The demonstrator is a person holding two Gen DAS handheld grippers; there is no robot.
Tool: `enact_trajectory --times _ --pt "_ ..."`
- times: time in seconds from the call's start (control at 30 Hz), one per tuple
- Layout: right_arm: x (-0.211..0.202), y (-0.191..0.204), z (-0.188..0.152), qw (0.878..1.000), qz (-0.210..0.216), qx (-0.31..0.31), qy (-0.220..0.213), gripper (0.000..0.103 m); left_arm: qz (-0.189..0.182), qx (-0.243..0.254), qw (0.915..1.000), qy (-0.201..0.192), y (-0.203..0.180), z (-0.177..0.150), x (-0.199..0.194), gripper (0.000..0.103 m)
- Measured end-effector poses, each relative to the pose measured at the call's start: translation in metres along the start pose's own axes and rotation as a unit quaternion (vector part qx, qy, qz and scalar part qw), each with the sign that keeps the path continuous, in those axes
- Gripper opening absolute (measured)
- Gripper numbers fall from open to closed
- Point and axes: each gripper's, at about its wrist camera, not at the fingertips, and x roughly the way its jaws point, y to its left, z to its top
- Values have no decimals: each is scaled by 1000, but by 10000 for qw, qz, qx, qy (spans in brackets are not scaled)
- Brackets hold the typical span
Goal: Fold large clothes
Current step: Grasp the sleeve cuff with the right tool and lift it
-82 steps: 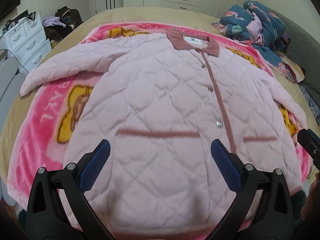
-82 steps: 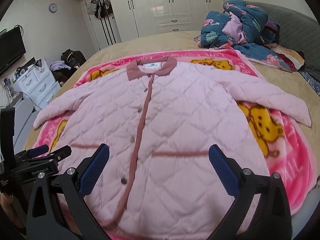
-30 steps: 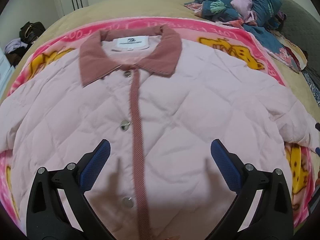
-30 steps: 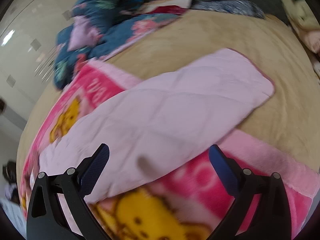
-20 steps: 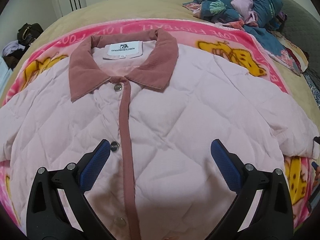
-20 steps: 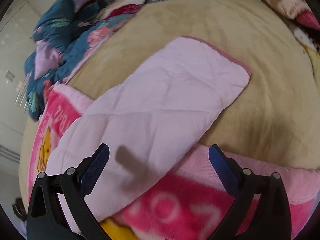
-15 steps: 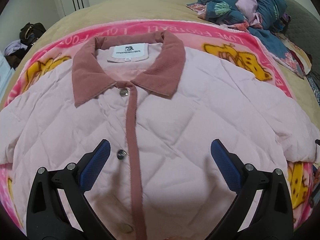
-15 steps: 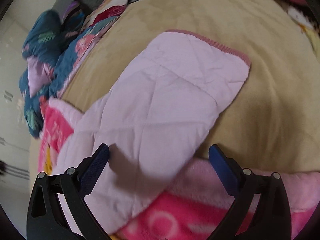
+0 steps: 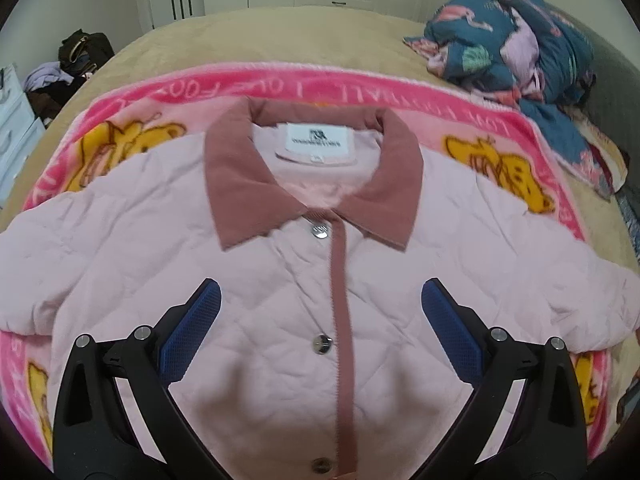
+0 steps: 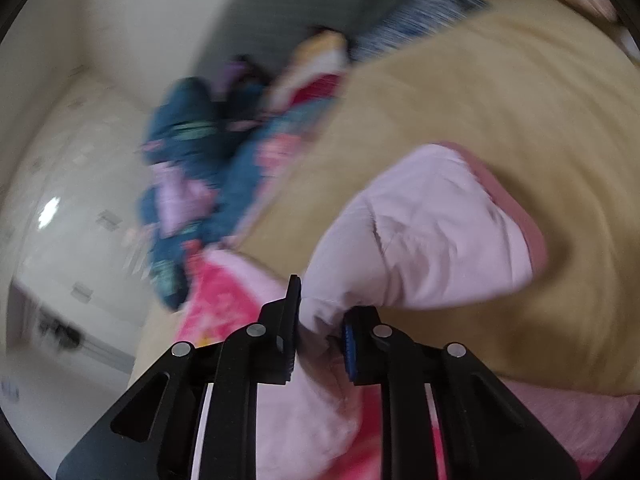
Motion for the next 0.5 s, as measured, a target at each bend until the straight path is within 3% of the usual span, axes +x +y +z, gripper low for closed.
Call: enact_trajectory --times 0.1,0.23,0.5 --pt "-19 45 -5 9974 434 -568 -97 16 -204 -46 9997 -87 15 5 -16 94" --pt "-44 107 -21 9878 912 -1248 -175 16 -212 -73 9994 -258 38 12 -38 94" --pt "-69 241 -76 9560 1425 -2560 -166 16 -370 -339 9971 -568 90 27 -76 94"
